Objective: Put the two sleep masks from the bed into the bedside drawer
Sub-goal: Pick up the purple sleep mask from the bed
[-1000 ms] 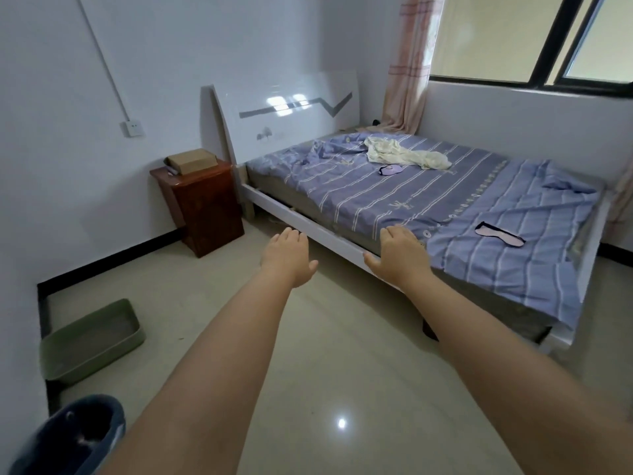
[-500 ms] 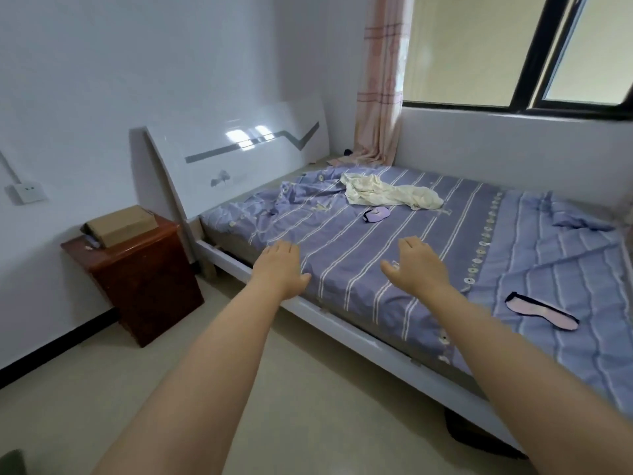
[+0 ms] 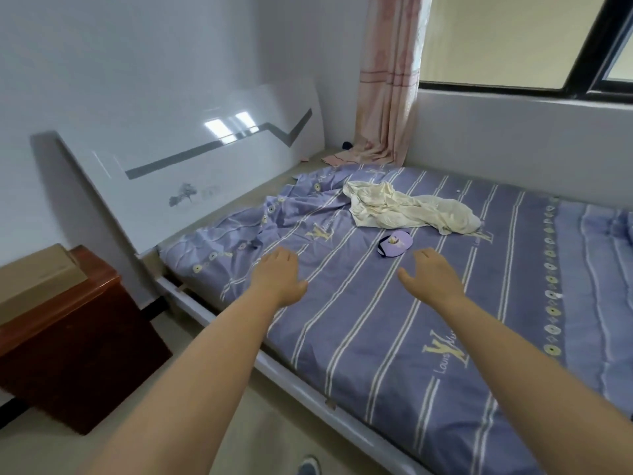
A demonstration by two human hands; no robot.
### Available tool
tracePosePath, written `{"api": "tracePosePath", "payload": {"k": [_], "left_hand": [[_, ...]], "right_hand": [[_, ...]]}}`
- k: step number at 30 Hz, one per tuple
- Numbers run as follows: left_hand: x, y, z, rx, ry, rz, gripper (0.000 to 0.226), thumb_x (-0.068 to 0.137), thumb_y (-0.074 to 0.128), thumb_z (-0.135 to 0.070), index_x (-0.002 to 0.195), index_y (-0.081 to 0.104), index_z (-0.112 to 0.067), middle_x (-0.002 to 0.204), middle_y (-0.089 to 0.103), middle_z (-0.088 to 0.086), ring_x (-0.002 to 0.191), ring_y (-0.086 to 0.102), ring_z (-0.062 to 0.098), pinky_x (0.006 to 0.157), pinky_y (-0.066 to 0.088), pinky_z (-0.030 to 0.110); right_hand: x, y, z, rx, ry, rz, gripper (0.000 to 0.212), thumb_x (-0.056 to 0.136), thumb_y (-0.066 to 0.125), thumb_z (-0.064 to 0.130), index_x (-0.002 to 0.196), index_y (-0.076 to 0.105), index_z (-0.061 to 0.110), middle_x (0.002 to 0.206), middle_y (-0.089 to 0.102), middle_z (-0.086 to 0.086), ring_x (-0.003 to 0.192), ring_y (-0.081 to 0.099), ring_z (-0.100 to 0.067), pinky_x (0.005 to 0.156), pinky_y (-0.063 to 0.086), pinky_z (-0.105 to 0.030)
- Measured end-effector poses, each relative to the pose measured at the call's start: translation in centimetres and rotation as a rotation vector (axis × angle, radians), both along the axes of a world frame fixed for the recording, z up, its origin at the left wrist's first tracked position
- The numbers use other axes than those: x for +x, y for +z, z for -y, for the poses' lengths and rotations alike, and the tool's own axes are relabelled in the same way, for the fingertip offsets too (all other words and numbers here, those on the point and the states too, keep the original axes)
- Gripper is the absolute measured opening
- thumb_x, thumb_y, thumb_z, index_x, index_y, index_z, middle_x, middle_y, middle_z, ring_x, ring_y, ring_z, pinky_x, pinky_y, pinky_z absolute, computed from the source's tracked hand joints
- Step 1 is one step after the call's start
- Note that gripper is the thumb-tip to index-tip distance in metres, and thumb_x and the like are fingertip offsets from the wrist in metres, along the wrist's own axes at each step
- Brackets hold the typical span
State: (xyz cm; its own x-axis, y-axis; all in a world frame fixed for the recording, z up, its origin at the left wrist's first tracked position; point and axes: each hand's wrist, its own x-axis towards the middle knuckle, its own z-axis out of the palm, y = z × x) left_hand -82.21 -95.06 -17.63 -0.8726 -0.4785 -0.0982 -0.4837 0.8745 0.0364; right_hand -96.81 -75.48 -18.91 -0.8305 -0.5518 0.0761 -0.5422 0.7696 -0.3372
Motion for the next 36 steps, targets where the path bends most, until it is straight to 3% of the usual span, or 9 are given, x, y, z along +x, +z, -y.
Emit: {"api": "tracePosePath", "payload": {"k": [4,10,18,21,27,31,34,36], "left_hand": [[-10.5,-3.1,7.4,0.01,-0.044,0.062,0.052,0.09,0.045,-0.035,0.128,0.037,-0.001,0.14,0.038,0.017,0.13,0.034,0.031,0.111,0.028,0.039],[-24.1,-9.4,13.0,0.098,-0.136,0.155,0.055,0.093,0.042,-0.034,0.135,0.029,-0.001,0.148,0.029,0.017,0.14,0.021,0.028,0.116,0.019,0.036],[-35.7,-25.0,16.6,0.138,-0.197,0.175,0.061,0.091,0.046,-0.031,0.138,0.025,0.002,0.15,0.027,0.018,0.141,0.02,0.029,0.115,0.018,0.038],[-38.7,-32.3,17.5,0.166,-0.223,0.197,0.07,0.091,0.046,-0.037,0.142,0.016,0.001,0.155,0.017,0.017,0.144,0.011,0.027,0.118,0.011,0.037],[-41.0,-42.9,19.0,0.279,-0.241,0.203,0.084,0.089,0.038,-0.053,0.145,-0.002,-0.005,0.158,-0.003,0.012,0.146,-0.003,0.023,0.12,0.0,0.036],[-40.1,-44.9,19.5,0.28,-0.305,0.055,0.083,0.086,0.047,-0.05,0.144,0.011,-0.001,0.156,0.011,0.016,0.145,0.008,0.027,0.117,0.002,0.036],[-40.4,-44.8,19.6,0.271,-0.325,-0.007,0.083,0.083,0.057,-0.044,0.14,0.022,0.004,0.152,0.023,0.023,0.142,0.019,0.035,0.113,0.006,0.038],[-40.6,-44.6,19.6,0.283,-0.321,0.022,0.083,0.084,0.055,-0.046,0.141,0.02,0.003,0.153,0.02,0.021,0.143,0.015,0.033,0.112,0.002,0.036]], "right_hand": [[-9.5,-3.2,5.7,0.041,-0.111,0.087,0.038,0.09,0.045,0.024,0.113,0.049,-0.006,0.125,0.05,-0.022,0.114,0.046,-0.034,0.089,0.041,-0.039],[-20.2,-10.0,10.0,0.132,-0.182,0.231,0.033,0.091,0.042,0.024,0.109,0.051,-0.003,0.117,0.054,-0.022,0.105,0.051,-0.034,0.084,0.043,-0.039],[-32.3,-23.4,15.8,0.2,-0.18,0.318,0.027,0.09,0.045,0.019,0.099,0.051,-0.005,0.111,0.053,-0.026,0.101,0.051,-0.036,0.08,0.041,-0.04],[-35.4,-29.2,18.6,0.206,-0.19,0.312,0.024,0.088,0.045,0.016,0.098,0.051,-0.005,0.111,0.053,-0.027,0.101,0.05,-0.038,0.079,0.041,-0.042],[-40.9,-38.2,23.1,0.172,-0.184,0.139,0.035,0.085,0.051,0.015,0.115,0.042,-0.001,0.12,0.048,-0.022,0.11,0.043,-0.034,0.088,0.036,-0.039],[-43.0,-40.9,24.8,0.221,-0.291,0.045,0.035,0.088,0.038,0.017,0.12,0.041,0.004,0.123,0.048,-0.019,0.111,0.042,-0.031,0.084,0.033,-0.039],[-44.1,-41.7,24.8,0.234,-0.33,-0.008,0.031,0.089,0.029,0.012,0.112,0.048,0.004,0.12,0.051,-0.017,0.108,0.044,-0.028,0.079,0.03,-0.036],[-44.2,-40.9,24.5,0.149,-0.355,0.01,0.029,0.089,0.029,0.007,0.102,0.054,0.0,0.112,0.056,-0.021,0.101,0.048,-0.03,0.072,0.028,-0.035]]}}
